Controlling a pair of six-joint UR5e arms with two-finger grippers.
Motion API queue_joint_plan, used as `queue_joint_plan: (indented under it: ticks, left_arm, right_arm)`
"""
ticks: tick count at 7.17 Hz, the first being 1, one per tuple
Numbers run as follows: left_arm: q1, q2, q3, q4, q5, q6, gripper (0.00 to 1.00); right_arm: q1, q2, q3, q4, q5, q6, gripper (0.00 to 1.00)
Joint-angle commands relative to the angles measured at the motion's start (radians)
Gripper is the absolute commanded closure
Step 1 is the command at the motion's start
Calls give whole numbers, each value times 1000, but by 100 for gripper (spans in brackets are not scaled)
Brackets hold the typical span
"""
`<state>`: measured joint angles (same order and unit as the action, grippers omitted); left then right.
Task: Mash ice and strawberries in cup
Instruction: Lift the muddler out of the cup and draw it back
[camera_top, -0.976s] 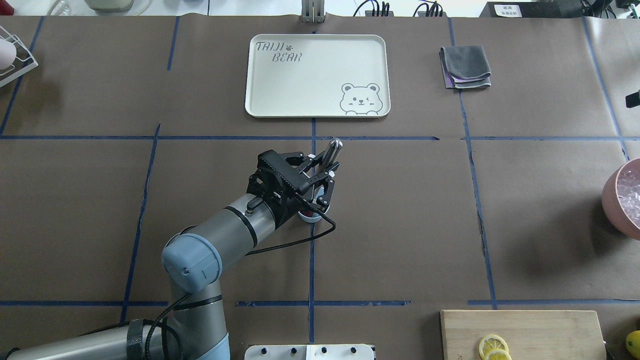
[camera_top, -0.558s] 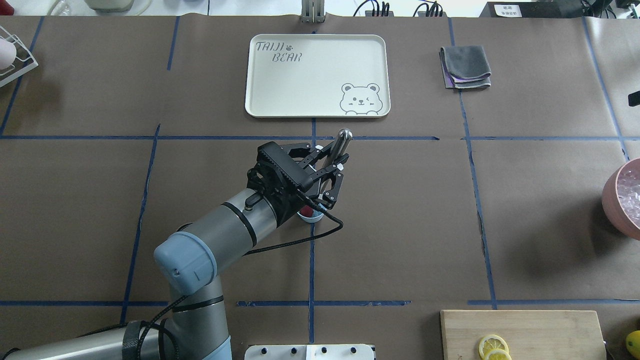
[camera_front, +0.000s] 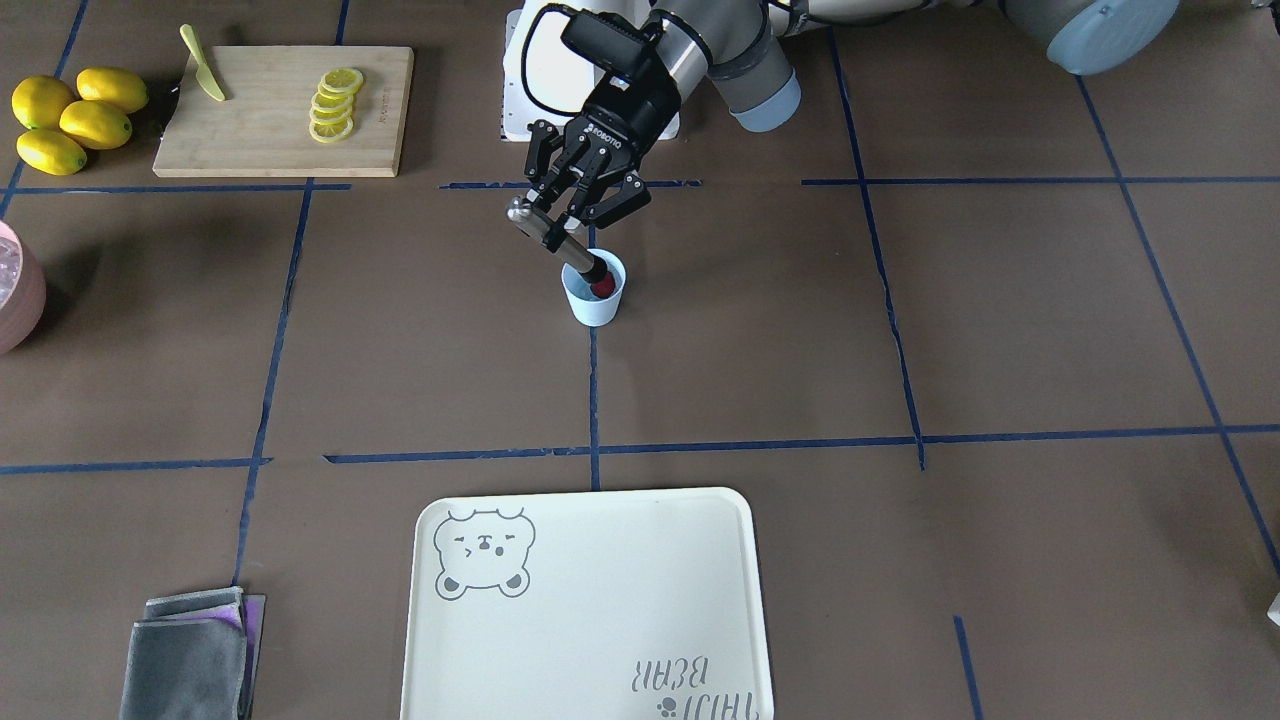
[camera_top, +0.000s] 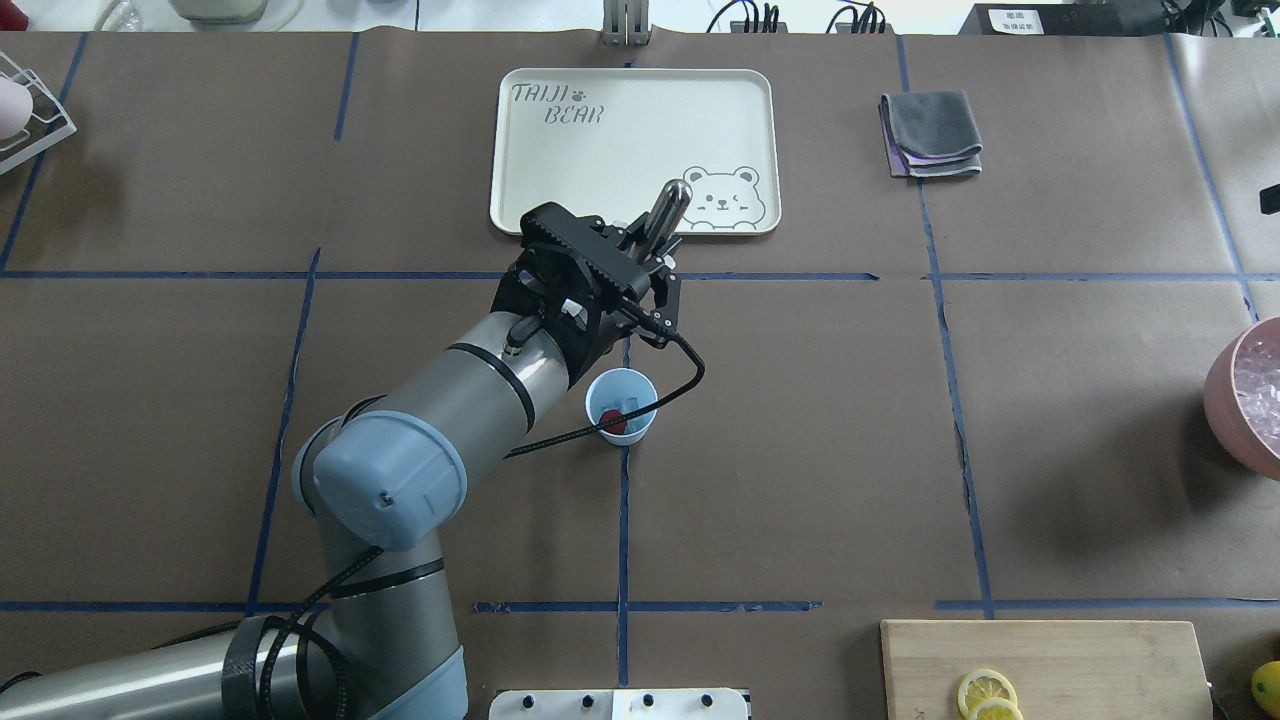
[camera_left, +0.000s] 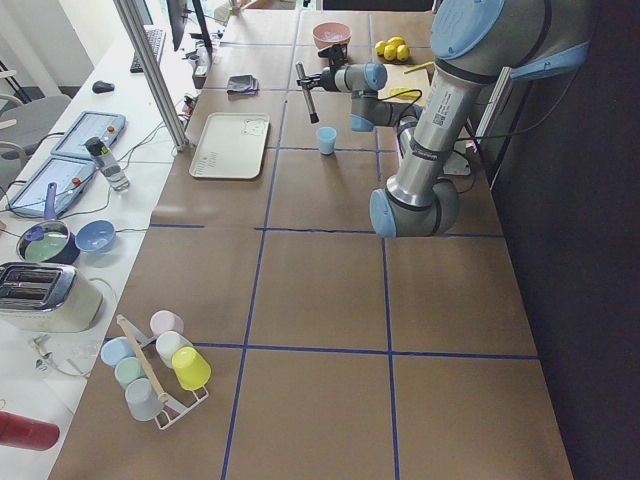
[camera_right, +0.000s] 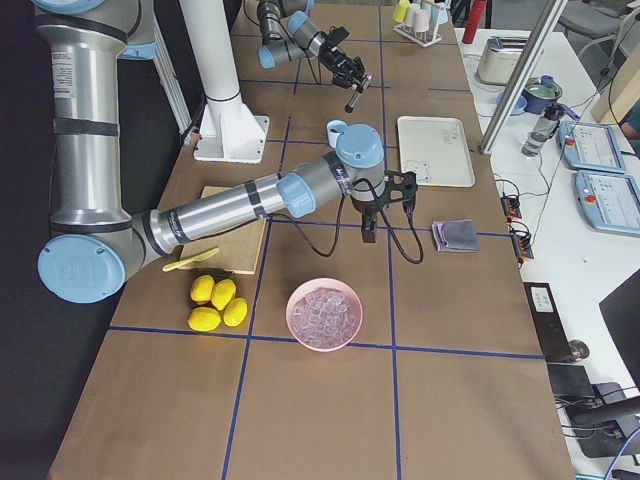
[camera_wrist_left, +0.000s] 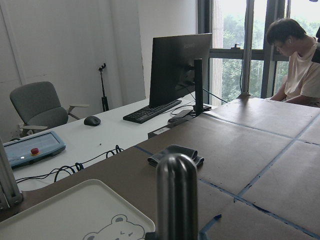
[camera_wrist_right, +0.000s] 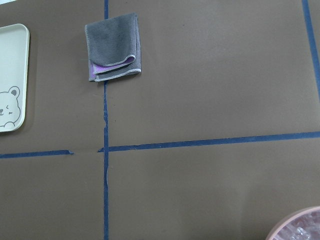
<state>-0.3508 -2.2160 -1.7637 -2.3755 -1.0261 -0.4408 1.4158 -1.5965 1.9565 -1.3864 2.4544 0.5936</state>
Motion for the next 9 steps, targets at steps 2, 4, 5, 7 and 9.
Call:
queue_joint_plan:
  ticks: [2,4,5,7,9]
  left_arm:
    - [-86,13,-155,538,-73,-118,100]
    - [-247,99,-207,747,-301,-118,100]
    - [-313,166,-226,789,-380,-118,100]
    - [-521,296,-209,805,-680,-119,100]
    - [-643,404,-140,825,-878,-105,100]
  right_arm:
    - [2,-11,-8,0,-2,-1,1]
    - [26,-26,-25,0,-12,-14,1]
    - [29,-28,-39,0,-14,-23,1]
    - [47,-40,-89,-6,-32,-159,1]
    - [64,-39,-94,-144,-134,-376,1]
